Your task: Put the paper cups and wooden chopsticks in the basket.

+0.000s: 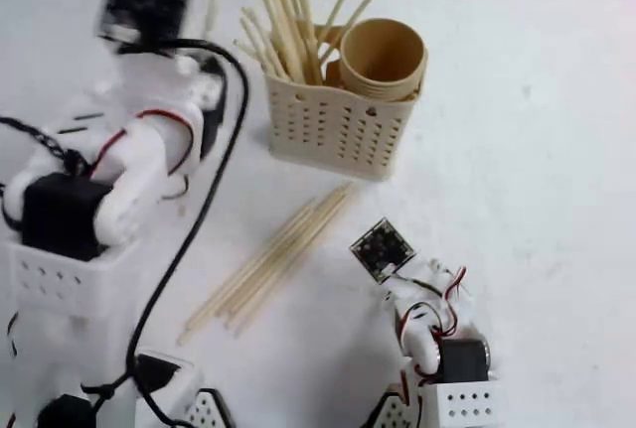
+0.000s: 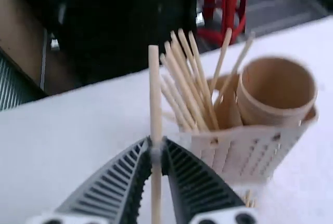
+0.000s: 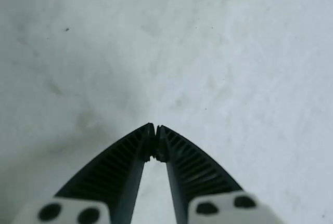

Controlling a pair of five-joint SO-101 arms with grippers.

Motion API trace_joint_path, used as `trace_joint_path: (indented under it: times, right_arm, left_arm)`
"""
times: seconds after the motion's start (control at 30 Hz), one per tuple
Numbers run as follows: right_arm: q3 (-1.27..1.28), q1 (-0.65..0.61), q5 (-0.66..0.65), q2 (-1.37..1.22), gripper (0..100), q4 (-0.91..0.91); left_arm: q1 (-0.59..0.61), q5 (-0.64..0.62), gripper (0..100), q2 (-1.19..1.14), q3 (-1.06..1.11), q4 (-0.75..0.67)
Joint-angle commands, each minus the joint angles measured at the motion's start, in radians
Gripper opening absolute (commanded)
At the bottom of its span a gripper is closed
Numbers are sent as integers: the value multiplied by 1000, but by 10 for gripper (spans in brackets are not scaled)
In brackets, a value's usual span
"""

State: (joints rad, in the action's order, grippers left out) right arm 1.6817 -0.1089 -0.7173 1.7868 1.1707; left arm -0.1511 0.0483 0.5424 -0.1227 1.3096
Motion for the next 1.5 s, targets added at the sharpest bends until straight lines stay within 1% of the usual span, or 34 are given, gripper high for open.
trace_joint_path:
  times: [0.0, 0.1, 0.2, 0.27, 0.33, 0.43, 0.57, 0.67, 0.73, 0.97, 1.1, 1.17, 1.37, 1.47]
  right_arm:
    - [9, -8, -9, 4, 18, 5]
    - [9, -8, -9, 4, 18, 5]
    - [9, -8, -9, 4, 18, 5]
    - [9, -8, -9, 4, 18, 5]
    - [9, -8, -9, 4, 18, 5]
    - [9, -8, -9, 4, 18, 5]
    - [9, -8, -9, 4, 18, 5]
    - [9, -8, -9, 4, 18, 5]
    - [9, -8, -11, 4, 18, 5]
    - [9, -8, -11, 4, 19, 5]
    - [9, -8, -11, 4, 19, 5]
    - [9, -8, -11, 4, 19, 5]
    - [9, -8, -11, 4, 19, 5]
    - [9, -8, -11, 4, 19, 5]
  left_arm:
    - [-24, -92, 23, 28, -61, -272]
    - [-67, -101, 24, 12, -61, -460]
    - [-122, -100, 24, -53, -94, -606]
    - [-151, -98, 24, -122, -126, -671]
    - [-162, -98, 26, -206, -176, -698]
    - [-157, -101, 27, -344, -258, -701]
    - [-122, -104, 27, -479, -327, -697]
    - [-119, -104, 27, -522, -354, -637]
    - [-122, -104, 28, -532, -362, -614]
    - [-119, -117, 35, -532, -356, -608]
    - [-119, -224, 139, -532, -361, -565]
    - [-119, -241, 172, -530, -361, -545]
    - [-64, -241, 172, -521, -362, -537]
    - [-35, -239, 172, -481, -362, -477]
